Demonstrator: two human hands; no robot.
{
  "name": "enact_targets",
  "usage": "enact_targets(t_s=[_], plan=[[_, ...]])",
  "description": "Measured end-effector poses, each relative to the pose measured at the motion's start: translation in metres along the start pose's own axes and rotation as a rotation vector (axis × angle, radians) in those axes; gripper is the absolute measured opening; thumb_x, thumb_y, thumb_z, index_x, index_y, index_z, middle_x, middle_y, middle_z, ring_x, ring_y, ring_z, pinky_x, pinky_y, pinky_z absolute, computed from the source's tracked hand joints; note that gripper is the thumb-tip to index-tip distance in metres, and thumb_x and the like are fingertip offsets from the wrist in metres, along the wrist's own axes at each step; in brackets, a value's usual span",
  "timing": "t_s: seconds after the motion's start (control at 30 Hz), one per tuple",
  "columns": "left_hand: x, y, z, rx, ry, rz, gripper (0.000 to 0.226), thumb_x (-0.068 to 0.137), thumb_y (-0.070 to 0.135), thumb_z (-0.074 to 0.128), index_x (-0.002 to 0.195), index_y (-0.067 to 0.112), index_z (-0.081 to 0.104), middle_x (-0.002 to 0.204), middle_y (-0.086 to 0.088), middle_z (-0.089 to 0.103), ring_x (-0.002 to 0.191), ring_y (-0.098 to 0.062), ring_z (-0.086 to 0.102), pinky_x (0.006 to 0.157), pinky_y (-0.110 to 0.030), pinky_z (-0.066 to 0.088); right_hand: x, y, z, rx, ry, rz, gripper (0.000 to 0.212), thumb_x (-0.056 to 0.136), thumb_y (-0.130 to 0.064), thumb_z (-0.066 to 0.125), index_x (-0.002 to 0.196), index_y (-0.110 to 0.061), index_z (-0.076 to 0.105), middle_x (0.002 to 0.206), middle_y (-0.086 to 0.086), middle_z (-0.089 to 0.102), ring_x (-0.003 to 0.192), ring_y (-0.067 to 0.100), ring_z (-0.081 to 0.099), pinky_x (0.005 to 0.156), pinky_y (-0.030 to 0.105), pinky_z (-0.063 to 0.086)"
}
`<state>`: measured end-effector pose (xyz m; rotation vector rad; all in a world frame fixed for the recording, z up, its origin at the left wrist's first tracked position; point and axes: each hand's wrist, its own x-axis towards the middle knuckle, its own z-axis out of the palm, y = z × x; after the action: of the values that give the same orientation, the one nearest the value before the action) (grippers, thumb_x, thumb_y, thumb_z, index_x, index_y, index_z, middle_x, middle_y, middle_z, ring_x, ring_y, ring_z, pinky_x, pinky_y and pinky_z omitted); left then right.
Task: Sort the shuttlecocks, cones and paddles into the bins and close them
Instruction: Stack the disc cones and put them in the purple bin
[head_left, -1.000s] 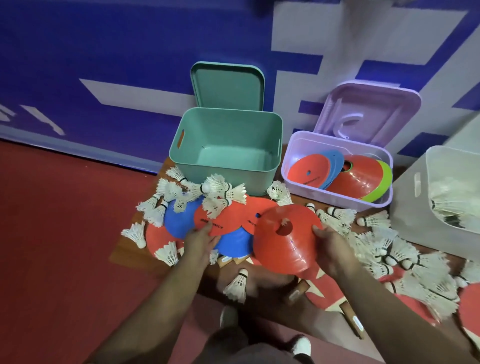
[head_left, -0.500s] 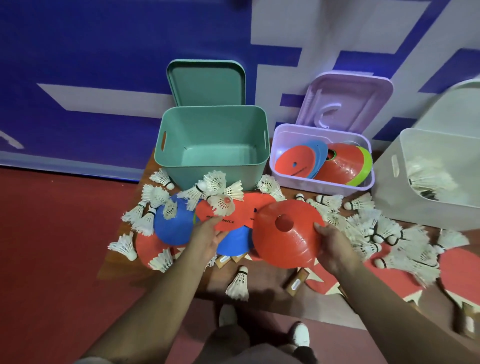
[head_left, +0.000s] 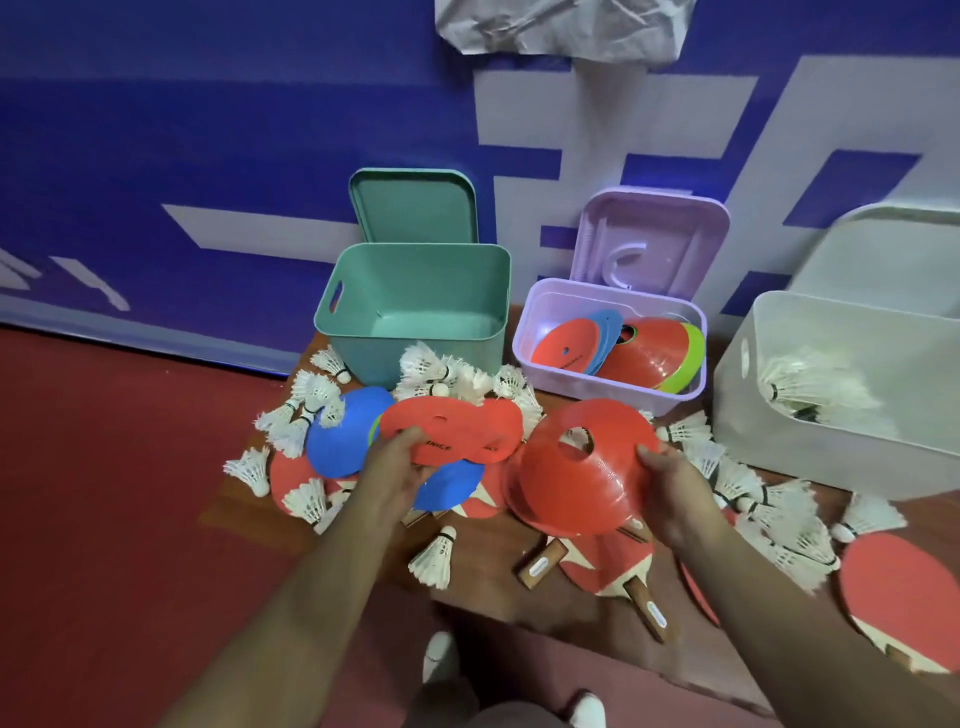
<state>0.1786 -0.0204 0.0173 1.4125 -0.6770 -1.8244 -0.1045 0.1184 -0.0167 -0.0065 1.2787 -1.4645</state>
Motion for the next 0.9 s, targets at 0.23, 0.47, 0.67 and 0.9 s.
enact_targets(t_s=[0.23,0.47,0.67,0.9], plan=[[-0.046,-0.018,0.028,-0.11,0.03,0.008,0.021,0.087,-0.006,0.049,0.092,0.006,0.066,0.076,-0.004,0.075,0.069,-0.018,0.072,0.054,-0.029,0.056,-0.026,-0.035,-0.026,-0.145,0.057,-0.101,0.01,0.097,-0.004,0.048,0.096,-0.006,0.058,0.079,0.012,0.07,0.063,0.019,0.068,0.057,0.029,0.053],[-0.064,-0.02,0.059,-0.141,-0.069,-0.012,0.026,0.085,-0.007,0.045,0.098,0.005,0.065,0.098,-0.013,0.071,0.092,-0.029,0.065,0.087,-0.045,0.052,-0.035,-0.057,-0.024,-0.397,0.055,-0.333,0.036,0.093,-0.001,0.053,0.115,-0.027,0.064,0.099,-0.005,0.065,0.085,0.018,0.063,0.072,0.031,0.052],[-0.063,-0.016,0.073,-0.09,-0.266,-0.121,0.034,0.081,-0.001,0.045,0.095,0.002,0.076,0.111,-0.019,0.068,0.098,-0.034,0.064,0.102,-0.053,0.04,-0.032,-0.069,-0.004,-0.553,0.003,-0.261,0.028,0.095,-0.022,0.055,0.08,-0.018,0.078,0.083,0.003,0.074,0.069,0.017,0.059,0.058,0.022,0.046],[-0.024,-0.016,0.093,-0.017,-0.335,-0.227,0.074,0.052,0.005,0.067,0.126,-0.002,0.059,0.127,-0.022,0.056,0.111,-0.035,0.055,0.102,-0.049,0.041,-0.017,-0.075,0.012,-0.699,-0.041,-0.299,0.073,0.078,-0.071,0.057,0.09,0.0,0.066,0.077,0.013,0.065,0.071,0.013,0.054,0.07,0.034,0.042]])
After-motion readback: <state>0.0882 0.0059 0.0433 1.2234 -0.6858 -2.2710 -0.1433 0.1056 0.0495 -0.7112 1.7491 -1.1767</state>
